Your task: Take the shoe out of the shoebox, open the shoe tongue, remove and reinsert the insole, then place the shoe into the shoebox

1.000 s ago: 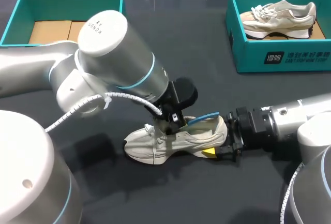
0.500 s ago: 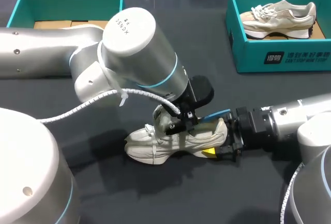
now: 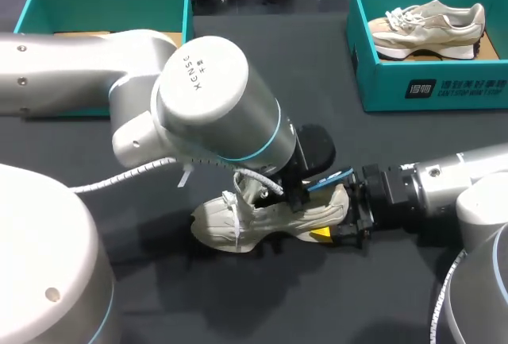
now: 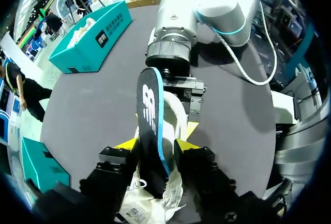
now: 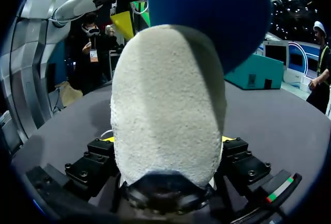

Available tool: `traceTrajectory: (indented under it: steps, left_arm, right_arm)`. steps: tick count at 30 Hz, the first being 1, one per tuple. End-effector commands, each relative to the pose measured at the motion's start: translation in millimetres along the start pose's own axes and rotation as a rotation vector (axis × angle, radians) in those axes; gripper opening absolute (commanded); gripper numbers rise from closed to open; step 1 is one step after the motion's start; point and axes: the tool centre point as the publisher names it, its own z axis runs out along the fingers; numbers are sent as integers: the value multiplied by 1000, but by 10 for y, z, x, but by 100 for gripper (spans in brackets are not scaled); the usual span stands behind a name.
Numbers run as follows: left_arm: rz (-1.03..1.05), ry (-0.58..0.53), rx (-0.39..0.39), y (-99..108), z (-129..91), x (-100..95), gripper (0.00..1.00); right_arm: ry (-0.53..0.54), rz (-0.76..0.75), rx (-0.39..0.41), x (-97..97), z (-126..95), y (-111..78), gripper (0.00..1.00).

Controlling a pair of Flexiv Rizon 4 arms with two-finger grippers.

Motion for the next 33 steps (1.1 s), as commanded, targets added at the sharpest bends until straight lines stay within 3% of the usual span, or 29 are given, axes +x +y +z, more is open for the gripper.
traceTrajectory:
  steps: [1, 14, 22, 33]
  left_arm:
    - [-2, -57, -1, -38, -10, 35, 40]
    - [-21, -159, 13, -77, 99, 130, 38]
    - [-36, -196, 42, -61, 152, 86, 44]
    - [-39, -215, 97, -5, 247, 15, 40]
  right_arm:
    - [0, 1, 4, 12, 5, 3, 0]
    - [0, 1, 4, 12, 5, 3, 0]
    - [0, 1, 4, 12, 5, 3, 0]
    - [0, 1, 4, 12, 5, 3, 0]
